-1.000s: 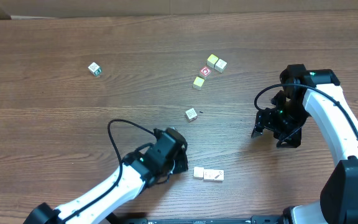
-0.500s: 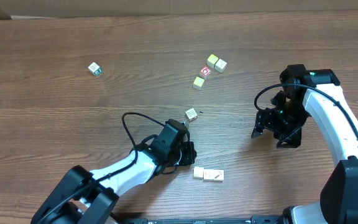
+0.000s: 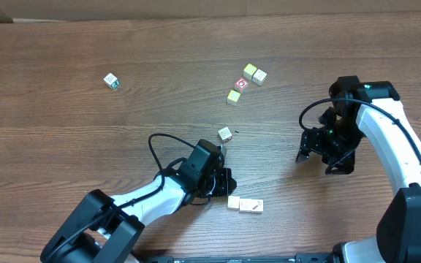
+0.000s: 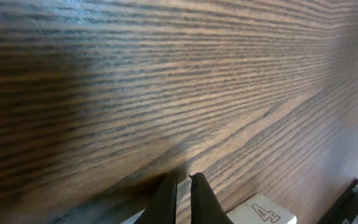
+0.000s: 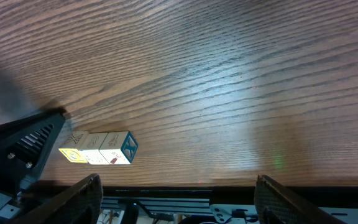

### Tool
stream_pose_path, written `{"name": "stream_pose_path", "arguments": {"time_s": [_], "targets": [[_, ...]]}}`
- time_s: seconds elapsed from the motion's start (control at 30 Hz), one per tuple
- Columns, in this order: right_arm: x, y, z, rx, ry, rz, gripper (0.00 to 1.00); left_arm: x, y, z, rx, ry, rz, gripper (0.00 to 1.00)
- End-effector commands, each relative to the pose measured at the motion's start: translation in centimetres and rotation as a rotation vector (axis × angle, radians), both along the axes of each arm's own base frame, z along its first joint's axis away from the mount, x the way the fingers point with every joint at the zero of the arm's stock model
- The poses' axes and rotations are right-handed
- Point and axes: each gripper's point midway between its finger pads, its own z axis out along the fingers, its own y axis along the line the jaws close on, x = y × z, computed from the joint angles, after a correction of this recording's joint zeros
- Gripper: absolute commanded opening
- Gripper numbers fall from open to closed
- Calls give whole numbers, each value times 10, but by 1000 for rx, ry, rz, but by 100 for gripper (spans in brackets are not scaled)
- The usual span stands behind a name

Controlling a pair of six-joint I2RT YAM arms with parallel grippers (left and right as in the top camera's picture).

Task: Flip 4 blocks

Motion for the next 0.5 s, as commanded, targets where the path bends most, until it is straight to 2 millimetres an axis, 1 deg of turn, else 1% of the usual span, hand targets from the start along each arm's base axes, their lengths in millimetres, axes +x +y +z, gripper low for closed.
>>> {"name": "stream_pose_path", "arguments": {"time_s": [0.0,0.47], "targets": [[3,1,2,7,-11,4,79,-10,3,-10,13,36,-38,4],[3,1,2,7,-11,4,79,-17,0,-8,-15,63,-60,4]]}}
